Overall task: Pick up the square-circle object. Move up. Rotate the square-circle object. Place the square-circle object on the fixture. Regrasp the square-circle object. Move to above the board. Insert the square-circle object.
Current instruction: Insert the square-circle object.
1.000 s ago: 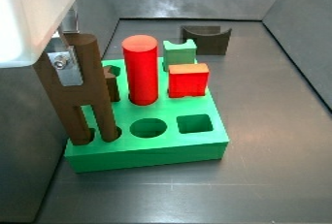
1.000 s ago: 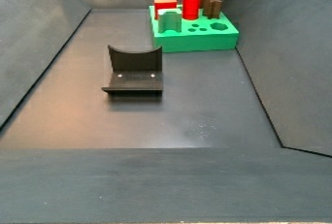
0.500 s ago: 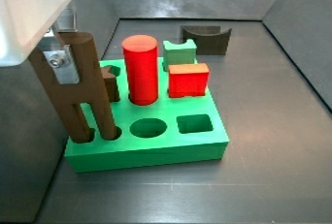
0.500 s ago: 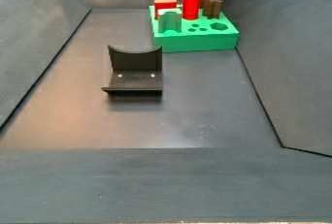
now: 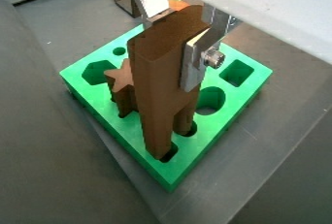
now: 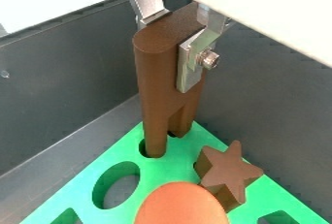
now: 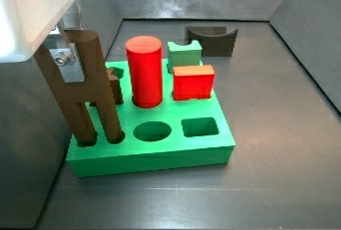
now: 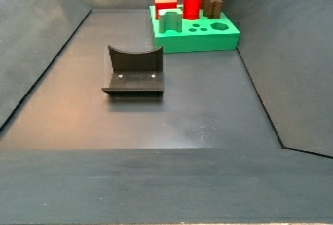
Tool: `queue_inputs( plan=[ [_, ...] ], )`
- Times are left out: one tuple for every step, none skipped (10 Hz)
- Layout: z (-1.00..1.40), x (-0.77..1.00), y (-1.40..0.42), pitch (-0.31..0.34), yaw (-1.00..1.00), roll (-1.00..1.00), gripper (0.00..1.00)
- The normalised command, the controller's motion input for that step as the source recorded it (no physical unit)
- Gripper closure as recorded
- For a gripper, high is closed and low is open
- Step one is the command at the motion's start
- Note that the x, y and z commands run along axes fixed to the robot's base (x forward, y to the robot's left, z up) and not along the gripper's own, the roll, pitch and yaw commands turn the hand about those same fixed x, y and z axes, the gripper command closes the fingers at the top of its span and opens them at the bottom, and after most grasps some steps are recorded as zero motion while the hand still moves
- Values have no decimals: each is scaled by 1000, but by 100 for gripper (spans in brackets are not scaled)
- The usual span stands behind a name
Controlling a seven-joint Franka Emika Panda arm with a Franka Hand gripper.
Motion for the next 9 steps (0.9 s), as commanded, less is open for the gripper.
queue_inputs(
  plan=[
    [-146,-94,-254,-84,-3,6,100],
    [-131,0,-194,-99,-34,0,100],
    [-214,37,0,-51,-43,-13,100],
    [-246,57,46,0,-11,-23,100],
    [-234,166,106,0,0,-23,100],
    [-226,269,71,0,0,-20,100],
    [-226,280,106,0,0,-30,100],
    [-234,229,83,0,0,-26,100],
    [-286,120,0,-30,0,-21,100]
  ],
)
